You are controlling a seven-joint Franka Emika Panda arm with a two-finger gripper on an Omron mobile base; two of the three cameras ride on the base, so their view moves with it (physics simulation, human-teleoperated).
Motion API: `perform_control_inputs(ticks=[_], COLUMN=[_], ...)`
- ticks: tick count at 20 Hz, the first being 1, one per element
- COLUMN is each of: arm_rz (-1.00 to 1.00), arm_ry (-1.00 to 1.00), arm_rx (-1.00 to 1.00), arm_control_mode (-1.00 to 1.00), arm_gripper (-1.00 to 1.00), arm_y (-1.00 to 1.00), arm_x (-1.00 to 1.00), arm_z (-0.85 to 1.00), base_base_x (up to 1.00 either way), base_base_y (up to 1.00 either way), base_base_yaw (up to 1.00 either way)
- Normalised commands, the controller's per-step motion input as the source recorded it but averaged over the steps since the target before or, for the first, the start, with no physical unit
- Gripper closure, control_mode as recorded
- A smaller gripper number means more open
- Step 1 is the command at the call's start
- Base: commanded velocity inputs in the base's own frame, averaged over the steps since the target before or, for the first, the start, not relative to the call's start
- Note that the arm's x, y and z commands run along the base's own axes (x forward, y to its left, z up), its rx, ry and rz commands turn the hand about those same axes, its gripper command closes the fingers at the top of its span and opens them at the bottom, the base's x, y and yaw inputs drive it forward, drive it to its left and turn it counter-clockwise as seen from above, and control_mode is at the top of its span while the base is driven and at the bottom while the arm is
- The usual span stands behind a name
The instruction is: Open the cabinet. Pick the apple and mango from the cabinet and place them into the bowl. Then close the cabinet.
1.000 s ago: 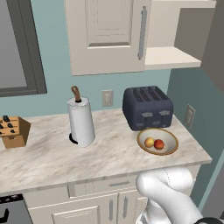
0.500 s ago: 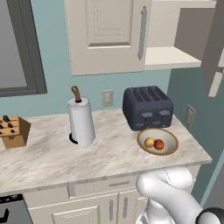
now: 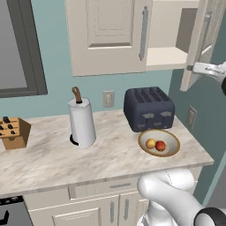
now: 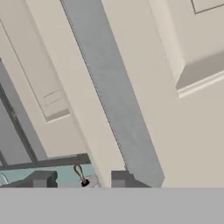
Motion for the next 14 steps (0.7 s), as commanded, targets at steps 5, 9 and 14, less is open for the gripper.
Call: perform_control_inputs(ticks=[5,9,14], arm_rz=[0.13,0.12,0.12], arm_ry=[-0.03,-0.02,-0.02], arm_rx=[0.04,0.07,0.06], arm_control_mode=[-1.0,-1.0,-1.0], arm_gripper=[-1.0,-1.0,-1.0], arm_y=[0.63,0.54,0.49], arm_x=[1.0,1.0,1.0], arm_z=[-0.57,-0.49,-0.49], base_base_x=[0.0,0.0,0.0], base_base_y=[0.0,0.0,0.0], base_base_yaw=[0.0,0.0,0.0])
